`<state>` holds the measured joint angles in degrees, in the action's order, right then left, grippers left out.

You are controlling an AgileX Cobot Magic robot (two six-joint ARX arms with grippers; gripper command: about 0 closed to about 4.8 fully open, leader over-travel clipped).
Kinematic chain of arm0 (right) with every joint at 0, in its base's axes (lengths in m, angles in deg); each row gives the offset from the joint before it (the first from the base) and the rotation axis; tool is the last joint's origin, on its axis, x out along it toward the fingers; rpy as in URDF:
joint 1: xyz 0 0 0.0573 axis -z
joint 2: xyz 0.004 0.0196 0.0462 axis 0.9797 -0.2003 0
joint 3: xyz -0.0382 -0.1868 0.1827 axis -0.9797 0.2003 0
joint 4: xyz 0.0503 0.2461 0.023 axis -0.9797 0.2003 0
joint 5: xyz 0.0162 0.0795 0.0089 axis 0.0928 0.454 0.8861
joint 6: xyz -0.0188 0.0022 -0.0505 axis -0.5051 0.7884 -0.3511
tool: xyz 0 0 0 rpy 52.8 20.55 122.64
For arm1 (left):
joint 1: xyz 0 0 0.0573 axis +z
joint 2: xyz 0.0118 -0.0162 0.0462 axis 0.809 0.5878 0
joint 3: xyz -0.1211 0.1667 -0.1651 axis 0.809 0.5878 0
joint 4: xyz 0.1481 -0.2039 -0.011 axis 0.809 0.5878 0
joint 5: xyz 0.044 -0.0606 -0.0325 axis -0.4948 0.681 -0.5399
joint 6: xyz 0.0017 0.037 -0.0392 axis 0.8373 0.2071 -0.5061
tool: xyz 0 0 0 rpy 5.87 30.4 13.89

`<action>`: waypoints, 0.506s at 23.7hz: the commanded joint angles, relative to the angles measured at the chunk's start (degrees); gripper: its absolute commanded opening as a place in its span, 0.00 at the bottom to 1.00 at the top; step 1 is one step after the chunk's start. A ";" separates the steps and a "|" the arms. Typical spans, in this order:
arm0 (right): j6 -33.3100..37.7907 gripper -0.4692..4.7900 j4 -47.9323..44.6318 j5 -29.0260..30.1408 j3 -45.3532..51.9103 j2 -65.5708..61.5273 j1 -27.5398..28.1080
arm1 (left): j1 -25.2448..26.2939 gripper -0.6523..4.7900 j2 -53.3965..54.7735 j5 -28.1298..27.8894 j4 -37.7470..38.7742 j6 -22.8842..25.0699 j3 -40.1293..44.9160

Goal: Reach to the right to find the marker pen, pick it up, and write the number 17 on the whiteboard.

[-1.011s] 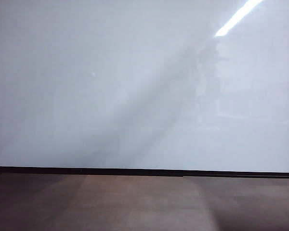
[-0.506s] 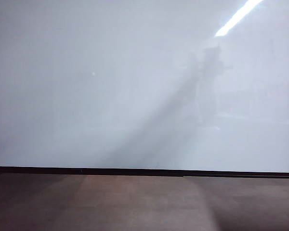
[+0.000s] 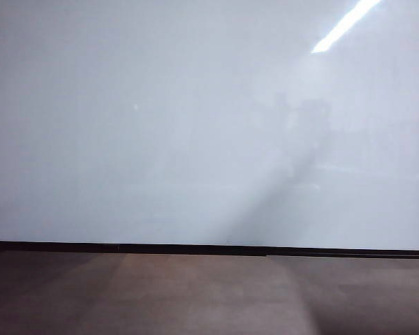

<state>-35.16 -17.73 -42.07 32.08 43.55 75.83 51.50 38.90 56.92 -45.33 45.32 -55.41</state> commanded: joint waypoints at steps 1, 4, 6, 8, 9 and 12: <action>2.58 0.09 -5.66 0.20 2.45 0.09 0.02 | 0.11 0.11 0.04 0.00 -0.52 -0.17 -0.04; 3.23 0.09 -5.29 0.24 2.84 0.11 0.00 | 0.11 0.11 0.04 0.02 -0.50 -0.17 -0.04; 3.30 0.09 -5.53 0.22 2.84 0.11 0.00 | 0.11 0.11 0.04 0.00 -0.52 -0.17 -0.04; 3.32 0.09 -5.73 0.22 2.84 0.11 0.00 | 0.11 0.11 0.04 0.00 -0.50 -0.17 -0.04; 3.37 0.09 -5.86 0.24 2.84 0.11 -0.11 | 0.11 0.11 0.04 0.00 -0.50 -0.17 -0.04; 3.61 0.09 -5.92 0.17 2.84 0.11 -0.83 | 0.11 0.11 0.04 0.00 -0.50 -0.17 -0.04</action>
<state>-31.84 -22.23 -42.05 34.77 43.66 75.44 51.50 38.90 56.92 -45.11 45.30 -55.41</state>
